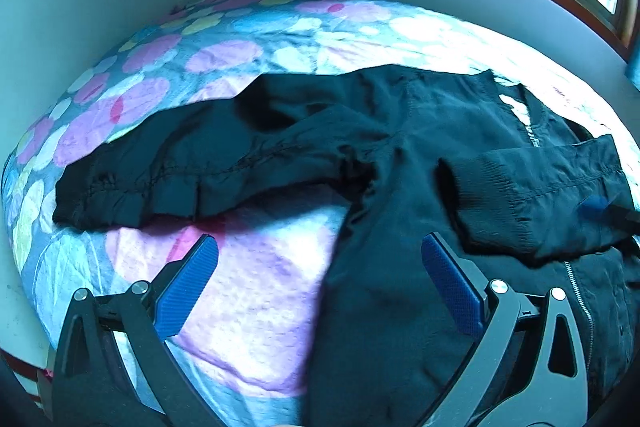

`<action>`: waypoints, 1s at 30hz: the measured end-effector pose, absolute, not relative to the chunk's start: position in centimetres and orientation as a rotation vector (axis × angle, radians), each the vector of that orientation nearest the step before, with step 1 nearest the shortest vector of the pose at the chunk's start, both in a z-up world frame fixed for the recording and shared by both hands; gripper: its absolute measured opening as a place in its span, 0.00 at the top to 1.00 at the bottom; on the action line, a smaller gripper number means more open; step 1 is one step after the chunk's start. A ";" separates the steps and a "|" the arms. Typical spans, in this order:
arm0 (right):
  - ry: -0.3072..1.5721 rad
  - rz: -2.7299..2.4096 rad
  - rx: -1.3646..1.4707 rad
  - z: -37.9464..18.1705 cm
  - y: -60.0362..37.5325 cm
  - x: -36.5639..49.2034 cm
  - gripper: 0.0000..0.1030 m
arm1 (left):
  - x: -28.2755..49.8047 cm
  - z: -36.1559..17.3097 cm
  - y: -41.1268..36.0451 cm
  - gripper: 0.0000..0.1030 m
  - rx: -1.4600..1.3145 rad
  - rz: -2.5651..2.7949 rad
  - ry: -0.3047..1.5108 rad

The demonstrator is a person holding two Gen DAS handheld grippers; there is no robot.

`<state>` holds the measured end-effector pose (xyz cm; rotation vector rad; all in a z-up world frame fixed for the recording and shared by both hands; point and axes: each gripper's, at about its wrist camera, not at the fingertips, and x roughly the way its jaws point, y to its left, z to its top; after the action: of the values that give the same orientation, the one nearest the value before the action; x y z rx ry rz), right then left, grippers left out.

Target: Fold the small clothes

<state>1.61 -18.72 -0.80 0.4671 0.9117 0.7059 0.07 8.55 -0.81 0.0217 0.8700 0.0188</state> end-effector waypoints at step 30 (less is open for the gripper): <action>1.335 -0.222 0.160 -5.9 -44.4 17.1 0.39 | 8.1 -6.2 -1.7 0.02 0.086 -0.120 0.979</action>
<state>17.11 -44.35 -5.94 0.1603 1.3348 -0.2219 8.11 -1.74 -6.24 0.0860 0.9791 -0.1204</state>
